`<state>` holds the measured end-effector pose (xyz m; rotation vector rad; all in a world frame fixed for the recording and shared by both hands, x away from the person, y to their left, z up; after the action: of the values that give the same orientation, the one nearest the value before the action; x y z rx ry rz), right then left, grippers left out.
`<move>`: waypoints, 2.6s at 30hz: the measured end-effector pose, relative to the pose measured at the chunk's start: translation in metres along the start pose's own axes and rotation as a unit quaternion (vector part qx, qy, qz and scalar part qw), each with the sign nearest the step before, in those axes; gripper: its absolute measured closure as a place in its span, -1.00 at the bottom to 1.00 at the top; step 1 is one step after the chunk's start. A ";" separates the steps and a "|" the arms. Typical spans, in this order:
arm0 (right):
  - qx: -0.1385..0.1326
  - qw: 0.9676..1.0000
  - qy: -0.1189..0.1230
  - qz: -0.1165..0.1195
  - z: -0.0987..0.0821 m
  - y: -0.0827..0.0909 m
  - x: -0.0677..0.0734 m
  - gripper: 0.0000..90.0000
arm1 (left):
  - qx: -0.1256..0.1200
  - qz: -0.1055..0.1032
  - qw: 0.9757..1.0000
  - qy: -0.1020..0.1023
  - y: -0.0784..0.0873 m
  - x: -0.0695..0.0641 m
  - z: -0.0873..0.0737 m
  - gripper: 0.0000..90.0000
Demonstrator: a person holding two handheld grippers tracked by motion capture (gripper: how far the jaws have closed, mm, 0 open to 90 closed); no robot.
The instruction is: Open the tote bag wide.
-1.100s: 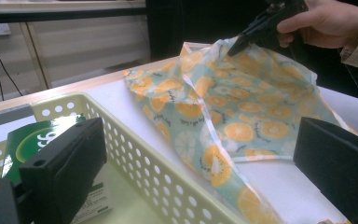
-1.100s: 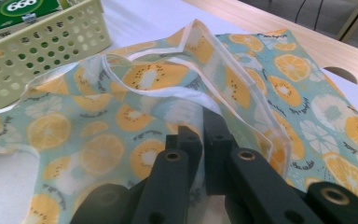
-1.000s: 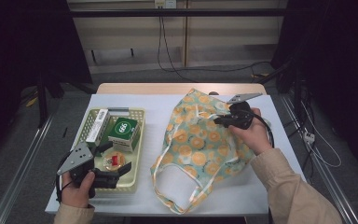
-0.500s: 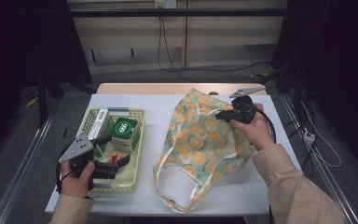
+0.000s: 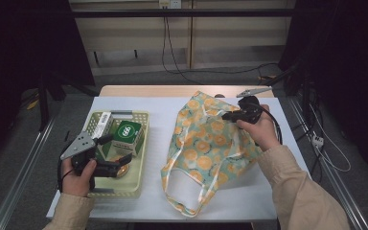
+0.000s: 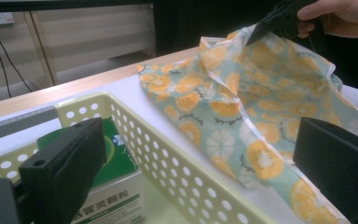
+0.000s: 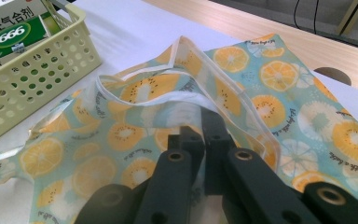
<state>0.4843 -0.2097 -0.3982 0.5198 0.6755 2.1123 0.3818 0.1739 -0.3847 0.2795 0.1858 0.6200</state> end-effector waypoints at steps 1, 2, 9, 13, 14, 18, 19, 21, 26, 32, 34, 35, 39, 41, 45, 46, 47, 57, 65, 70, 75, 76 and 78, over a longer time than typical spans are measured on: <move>0.000 1.000 0.001 0.001 0.001 0.000 0.000 0.99 | 0.001 0.002 1.000 0.000 0.000 0.002 0.000 -0.95; 0.000 1.000 0.002 0.001 0.002 0.000 0.001 1.00 | 0.002 0.003 1.000 0.000 -0.001 0.004 0.000 -0.95; -0.003 1.000 0.011 0.001 0.008 0.003 0.005 0.99 | 0.009 0.000 1.000 -0.002 -0.006 0.012 -0.002 -0.95; -0.004 1.000 0.011 -0.002 0.009 0.005 0.005 0.99 | 0.019 0.001 1.000 -0.006 -0.009 0.017 -0.004 -0.94; -0.005 1.000 0.009 -0.002 0.009 0.006 0.005 0.99 | 0.020 0.002 1.000 -0.009 -0.010 0.019 -0.004 -0.94; -0.008 1.000 0.011 -0.004 0.009 0.008 0.005 0.99 | 0.036 0.006 0.999 -0.012 -0.013 0.025 -0.009 -0.94; -0.008 1.000 0.011 -0.004 0.009 0.008 0.005 0.99 | 0.041 0.004 0.999 -0.015 -0.015 0.027 -0.010 -0.94; -0.009 1.000 0.011 -0.004 0.009 0.008 0.005 0.99 | 0.043 -0.007 0.999 -0.011 -0.017 0.029 -0.013 -0.93; -0.009 1.000 0.013 -0.006 0.009 0.009 0.006 0.99 | 0.064 0.000 0.998 -0.010 -0.019 0.036 -0.023 -0.91; -0.007 1.000 0.015 -0.006 0.007 0.007 0.007 0.99 | 0.082 -0.006 0.997 -0.014 -0.020 0.038 -0.030 -0.91; -0.006 1.000 0.015 -0.005 0.006 0.006 0.007 0.99 | 0.093 -0.007 0.995 -0.021 -0.022 0.038 -0.033 -0.91; -0.006 1.000 0.014 -0.004 0.005 0.005 0.008 0.99 | 0.101 -0.011 0.995 -0.025 -0.022 0.038 -0.036 -0.91; -0.004 1.000 0.015 -0.003 0.003 0.003 0.009 0.99 | 0.126 -0.019 0.991 -0.035 -0.024 0.038 -0.045 -0.91; -0.002 1.000 0.015 -0.002 0.002 0.002 0.010 0.99 | 0.133 -0.016 0.990 -0.039 -0.024 0.039 -0.048 -0.91; -0.003 1.000 0.015 -0.001 0.002 0.002 0.010 1.00 | 0.153 -0.021 0.987 -0.040 -0.026 0.040 -0.055 -0.90; -0.002 1.000 0.015 0.000 0.002 0.002 0.010 1.00 | 0.158 -0.023 0.986 -0.041 -0.026 0.040 -0.057 -0.88; -0.003 1.000 0.016 0.000 0.002 0.002 0.010 0.99 | 0.161 -0.025 0.986 -0.041 -0.027 0.039 -0.060 -0.87; 0.000 1.000 0.018 0.002 0.001 0.001 0.011 0.99 | 0.165 -0.046 0.984 -0.043 -0.024 0.036 -0.062 -0.86; -0.001 1.000 0.015 0.004 0.000 0.000 0.011 0.99 | 0.206 -0.066 0.975 -0.044 -0.022 0.032 -0.077 -0.84; 0.000 1.000 0.015 0.003 0.000 0.000 0.011 0.99 | 0.235 -0.067 0.969 -0.023 -0.025 0.034 -0.086 -0.84; 0.001 1.000 0.014 0.003 0.000 -0.001 0.011 0.99 | 0.247 -0.065 0.966 -0.031 -0.026 0.035 -0.090 -0.84; 0.001 1.000 0.015 0.003 -0.001 -0.001 0.011 0.99 | 0.245 -0.066 0.967 -0.030 -0.027 0.035 -0.090 -0.84; 0.001 1.000 0.016 0.003 -0.001 -0.002 0.012 0.99 | 0.246 -0.061 0.967 -0.029 -0.027 0.036 -0.091 -0.84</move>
<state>0.4781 -0.1993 -0.3986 0.4917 0.6955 2.1301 0.4021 0.1927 -0.4820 0.7594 0.2969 0.4360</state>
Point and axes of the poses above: each handheld gripper's, and its own axes: y roughly backward along the jaws, z roughly out of its top, x roughly to its left, the point moved 7 cm from there along -y, roughly forward along the jaws, and after that the axes turned 3 degrees about -z, right-handed, at the moved point
